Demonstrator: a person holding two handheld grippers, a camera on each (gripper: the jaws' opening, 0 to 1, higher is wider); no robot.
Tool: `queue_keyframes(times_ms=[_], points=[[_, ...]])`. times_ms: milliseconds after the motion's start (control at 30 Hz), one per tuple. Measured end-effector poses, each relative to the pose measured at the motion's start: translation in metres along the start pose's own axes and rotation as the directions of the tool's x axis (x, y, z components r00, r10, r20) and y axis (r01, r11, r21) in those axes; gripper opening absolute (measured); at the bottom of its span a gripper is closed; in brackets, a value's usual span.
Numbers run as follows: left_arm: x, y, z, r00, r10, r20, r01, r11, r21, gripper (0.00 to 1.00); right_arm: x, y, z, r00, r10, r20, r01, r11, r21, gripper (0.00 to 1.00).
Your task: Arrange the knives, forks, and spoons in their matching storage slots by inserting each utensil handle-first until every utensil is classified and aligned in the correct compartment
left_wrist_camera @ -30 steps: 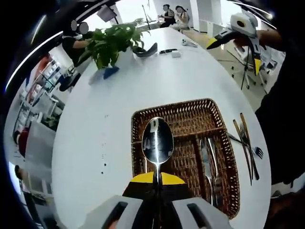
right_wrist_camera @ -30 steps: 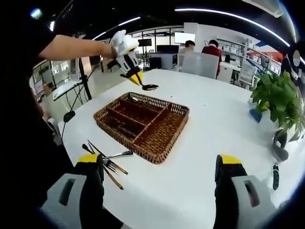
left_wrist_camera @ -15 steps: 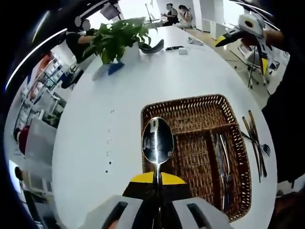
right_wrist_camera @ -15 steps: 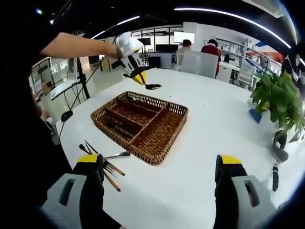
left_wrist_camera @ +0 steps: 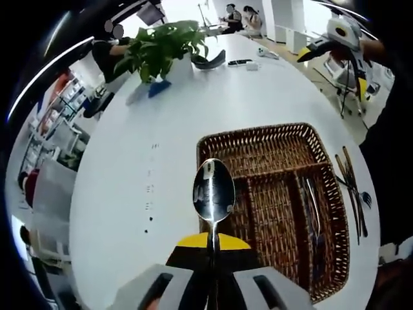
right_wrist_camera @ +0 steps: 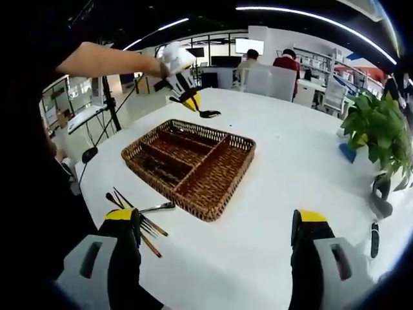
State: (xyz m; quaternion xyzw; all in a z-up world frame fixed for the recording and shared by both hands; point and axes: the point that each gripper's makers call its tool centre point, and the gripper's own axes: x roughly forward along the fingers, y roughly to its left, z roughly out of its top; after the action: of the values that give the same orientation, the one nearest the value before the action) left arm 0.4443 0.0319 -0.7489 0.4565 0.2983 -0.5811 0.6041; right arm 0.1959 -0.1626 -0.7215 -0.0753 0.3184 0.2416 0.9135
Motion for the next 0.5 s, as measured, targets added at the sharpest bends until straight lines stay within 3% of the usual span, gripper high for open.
queue_keyframes(times_ms=[500], points=[[0.027,-0.011,-0.017,0.999,-0.038,0.002,0.038,0.999,-0.035,0.00,0.002,-0.001,-0.009,1.000,-0.001,-0.028,0.001,1.000,0.009,0.99]])
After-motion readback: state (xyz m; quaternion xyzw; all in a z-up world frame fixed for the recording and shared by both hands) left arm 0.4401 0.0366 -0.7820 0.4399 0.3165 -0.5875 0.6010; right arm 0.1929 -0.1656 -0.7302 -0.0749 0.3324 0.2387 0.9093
